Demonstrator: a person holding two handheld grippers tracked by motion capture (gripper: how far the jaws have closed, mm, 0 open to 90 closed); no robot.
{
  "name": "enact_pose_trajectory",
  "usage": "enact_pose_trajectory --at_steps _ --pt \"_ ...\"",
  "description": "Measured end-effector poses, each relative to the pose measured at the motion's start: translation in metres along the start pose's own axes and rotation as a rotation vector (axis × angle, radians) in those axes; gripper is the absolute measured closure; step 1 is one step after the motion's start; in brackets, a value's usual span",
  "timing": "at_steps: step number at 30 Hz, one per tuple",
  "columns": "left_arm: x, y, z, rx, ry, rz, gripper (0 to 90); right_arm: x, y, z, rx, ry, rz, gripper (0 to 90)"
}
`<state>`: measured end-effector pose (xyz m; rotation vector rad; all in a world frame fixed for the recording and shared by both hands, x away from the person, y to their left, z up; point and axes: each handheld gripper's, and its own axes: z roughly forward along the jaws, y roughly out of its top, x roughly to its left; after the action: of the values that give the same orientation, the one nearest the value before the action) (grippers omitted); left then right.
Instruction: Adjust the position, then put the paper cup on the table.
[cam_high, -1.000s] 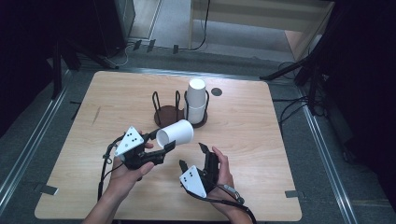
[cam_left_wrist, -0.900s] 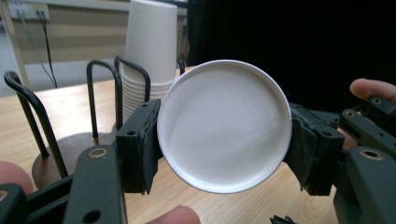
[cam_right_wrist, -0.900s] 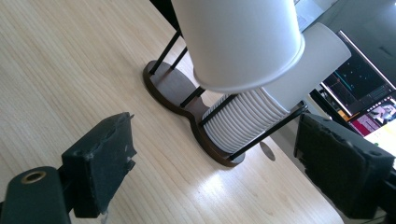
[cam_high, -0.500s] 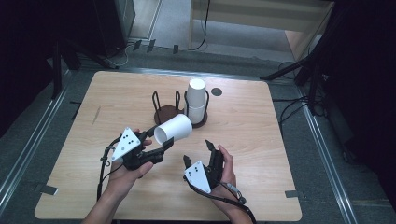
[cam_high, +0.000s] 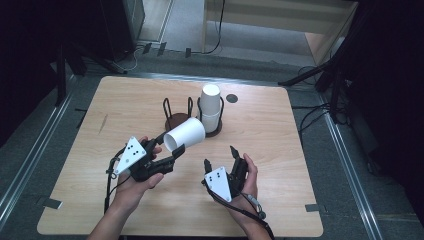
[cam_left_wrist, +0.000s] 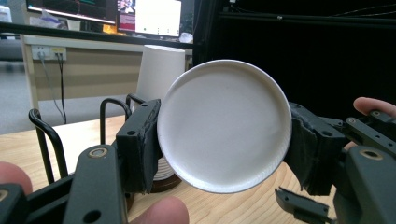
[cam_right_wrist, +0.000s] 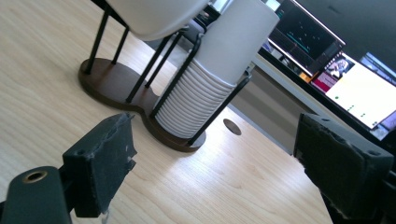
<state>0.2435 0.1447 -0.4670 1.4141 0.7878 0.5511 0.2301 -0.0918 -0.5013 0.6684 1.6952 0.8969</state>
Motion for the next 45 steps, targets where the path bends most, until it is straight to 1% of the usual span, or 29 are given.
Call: enact_pose_trajectory --at_steps 5,11,14,17,19,22,25,28,30,31,33,34,35,37,38,39,41,43,45 --pt "0.000 -0.001 -0.001 -0.007 -0.004 0.016 35.4 -0.004 0.002 0.001 -0.004 0.001 0.044 12.3" --pt "-0.001 0.000 -0.001 -0.025 -0.002 0.018 35.4 -0.008 0.004 -0.001 -0.008 0.006 0.091 12.4" --pt "0.000 -0.001 -0.001 -0.033 -0.007 0.004 35.4 -0.010 0.006 -0.002 -0.010 0.015 0.115 12.5" --pt "0.000 -0.002 -0.001 -0.047 -0.007 -0.003 35.4 -0.011 0.007 -0.002 -0.008 -0.008 0.131 12.3" --pt "0.001 -0.002 -0.001 -0.050 -0.008 -0.006 35.4 -0.012 0.009 -0.002 -0.003 -0.001 0.153 11.0" --pt "0.000 -0.003 0.000 -0.049 -0.006 0.004 35.4 -0.013 0.011 -0.003 0.004 0.009 0.194 6.3" --pt "0.000 -0.005 0.000 -0.047 -0.001 0.013 35.4 -0.016 0.015 -0.004 0.022 0.040 0.265 2.8" --pt "0.000 -0.006 0.001 -0.049 -0.005 0.005 35.4 -0.020 0.017 -0.005 0.029 0.082 0.334 2.5" --pt "-0.001 -0.006 0.001 -0.052 -0.007 0.010 35.4 -0.023 0.019 -0.007 0.030 0.095 0.376 3.0" --pt "-0.001 -0.006 0.001 -0.053 -0.010 0.007 35.4 -0.025 0.020 -0.008 0.026 0.112 0.410 3.4" --pt "-0.001 -0.006 0.000 -0.052 -0.012 0.010 35.5 -0.030 0.022 -0.009 0.020 0.120 0.453 4.1" --pt "-0.001 -0.006 0.000 -0.047 -0.011 0.012 35.5 -0.031 0.023 -0.010 0.023 0.127 0.488 4.3" --pt "-0.001 -0.006 0.000 -0.043 -0.011 0.011 35.5 -0.036 0.026 -0.010 0.030 0.138 0.554 4.3" --pt "0.000 -0.007 0.000 -0.036 -0.005 0.008 35.5 -0.039 0.030 -0.012 0.029 0.137 0.656 4.5" --pt "0.000 -0.007 0.000 -0.035 -0.004 0.009 35.5 -0.039 0.032 -0.013 0.029 0.140 0.684 4.5" --pt "0.000 -0.007 0.000 -0.038 -0.003 0.012 35.6 -0.038 0.032 -0.013 0.027 0.142 0.690 4.4" --pt "-0.001 -0.006 -0.001 -0.045 -0.006 0.009 35.6 -0.036 0.033 -0.013 0.028 0.157 0.718 3.8" --pt "-0.001 -0.006 -0.001 -0.051 -0.005 0.011 35.6 -0.033 0.033 -0.012 0.034 0.173 0.764 3.8" --pt "-0.002 -0.007 0.000 -0.053 -0.004 0.016 35.6 -0.032 0.033 -0.012 0.033 0.193 0.801 3.9"
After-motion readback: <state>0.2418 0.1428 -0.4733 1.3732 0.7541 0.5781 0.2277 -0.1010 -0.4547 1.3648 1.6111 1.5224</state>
